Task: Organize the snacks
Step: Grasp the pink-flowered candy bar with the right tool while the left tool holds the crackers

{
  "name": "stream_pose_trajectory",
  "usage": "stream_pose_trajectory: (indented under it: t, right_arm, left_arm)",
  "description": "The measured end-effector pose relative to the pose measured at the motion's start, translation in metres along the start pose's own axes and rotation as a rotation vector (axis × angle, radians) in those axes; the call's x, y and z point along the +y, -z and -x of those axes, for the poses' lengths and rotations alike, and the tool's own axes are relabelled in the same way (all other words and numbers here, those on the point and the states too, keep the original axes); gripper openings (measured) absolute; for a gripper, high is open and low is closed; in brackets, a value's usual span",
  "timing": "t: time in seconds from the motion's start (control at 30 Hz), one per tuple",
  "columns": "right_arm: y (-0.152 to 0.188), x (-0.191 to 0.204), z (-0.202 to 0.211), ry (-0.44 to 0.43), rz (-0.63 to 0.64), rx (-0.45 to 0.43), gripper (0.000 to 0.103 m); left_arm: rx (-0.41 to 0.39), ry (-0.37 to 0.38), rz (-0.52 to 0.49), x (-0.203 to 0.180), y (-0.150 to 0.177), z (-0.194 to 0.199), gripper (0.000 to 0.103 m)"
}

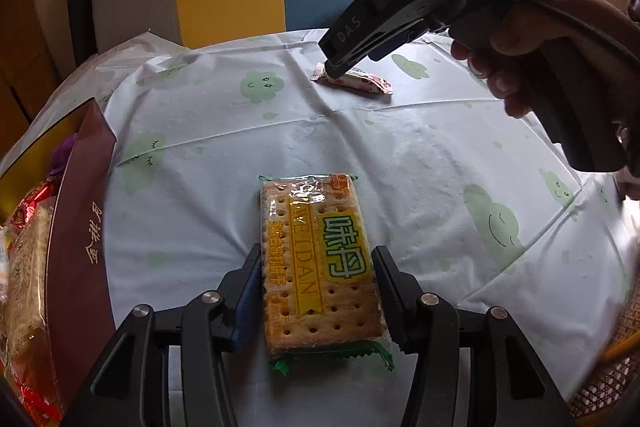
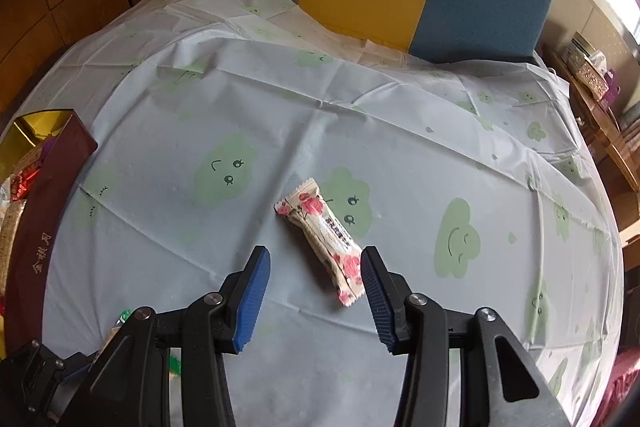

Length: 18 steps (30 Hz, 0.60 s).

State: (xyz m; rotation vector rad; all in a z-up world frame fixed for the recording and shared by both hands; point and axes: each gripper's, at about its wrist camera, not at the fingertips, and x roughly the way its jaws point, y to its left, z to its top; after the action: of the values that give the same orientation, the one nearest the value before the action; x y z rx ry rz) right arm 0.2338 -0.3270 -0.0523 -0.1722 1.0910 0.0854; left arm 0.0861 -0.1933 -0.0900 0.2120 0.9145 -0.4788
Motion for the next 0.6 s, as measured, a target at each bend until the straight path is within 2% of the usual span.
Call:
stream_pose_trajectory:
  t: [0.13,0.17,0.2,0.23,0.4,0.6]
  right_arm:
    - [-0.011,0.001,-0.019,0.027,0.06,0.018,0.047]
    - [-0.012,0.001,-0.025,0.025,0.066,0.038,0.042]
    - [-0.011,0.0,-0.031,0.023,0.071,0.061,0.032]
    - [-0.009,0.0,-0.034,0.041,0.081,0.064,0.028]
    - [0.009,-0.007,-0.022,-0.007,0.067,0.115,0.026]
    - [0.06,-0.018,0.003,-0.06,0.016,0.218,0.026]
  left_arm:
    - [0.003,0.004,0.002,0.001,-0.001,0.0,0.054]
    - [0.002,0.005,0.003,0.001,0.0,0.0,0.054]
    - [0.001,0.005,0.001,0.001,-0.001,0.0,0.054]
    - [0.0,0.006,0.001,0.001,-0.001,0.0,0.054]
    - [-0.002,0.003,0.005,0.0,0.0,-0.001,0.054]
    - [-0.001,-0.004,0.002,-0.001,0.0,0.0,0.054]
